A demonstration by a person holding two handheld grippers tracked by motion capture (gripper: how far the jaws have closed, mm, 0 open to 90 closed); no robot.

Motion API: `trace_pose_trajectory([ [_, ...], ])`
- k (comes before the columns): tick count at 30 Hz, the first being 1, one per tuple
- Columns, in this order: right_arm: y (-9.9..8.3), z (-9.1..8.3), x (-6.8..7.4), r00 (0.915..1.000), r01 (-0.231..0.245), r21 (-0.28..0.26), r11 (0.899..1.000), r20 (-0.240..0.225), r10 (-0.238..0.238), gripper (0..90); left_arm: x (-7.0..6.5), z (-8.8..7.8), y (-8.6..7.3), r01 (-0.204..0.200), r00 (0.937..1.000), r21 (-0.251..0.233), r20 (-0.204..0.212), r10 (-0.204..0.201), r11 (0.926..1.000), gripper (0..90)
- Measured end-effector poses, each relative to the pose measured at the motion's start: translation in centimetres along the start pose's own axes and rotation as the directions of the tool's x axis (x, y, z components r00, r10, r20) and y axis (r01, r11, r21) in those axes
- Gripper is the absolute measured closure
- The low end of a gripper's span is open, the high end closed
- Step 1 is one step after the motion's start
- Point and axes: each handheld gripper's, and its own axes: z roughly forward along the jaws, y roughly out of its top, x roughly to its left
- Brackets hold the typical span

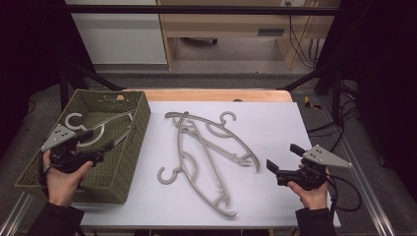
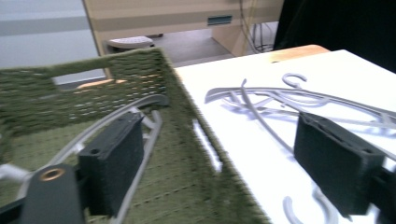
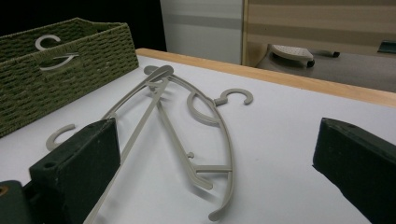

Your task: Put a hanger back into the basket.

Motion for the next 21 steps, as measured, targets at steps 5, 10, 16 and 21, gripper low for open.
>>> trace_pose_trajectory([
  [5,0.2,-0.3,0.0,1.0,0.004,-0.012,1.0,0.0,-0.004,0.7,-1.8,0.7,-0.7,-0.014,0.998,-0.028,0.062,0.015,0.9995,12.8],
  [10,0.3,-0.6,0.0,1.0,0.001,-0.026,1.0,0.002,-0.001,0.8,-3.0,1.1,-1.1,-0.03,0.9948,-0.027,0.097,0.033,0.9992,12.4],
  [16,0.2,-0.5,-0.1,1.0,0.005,-0.018,1.0,0.001,-0.005,0.7,-4.6,1.0,-1.2,-0.052,0.992,-0.027,0.114,0.055,0.9983,10.6],
  [21,0.2,-0.5,-0.1,1.0,0.002,-0.019,1.0,0.001,-0.002,0.8,-6.1,1.2,-1.1,-0.05,0.989,-0.024,0.138,0.053,0.9985,9.8],
])
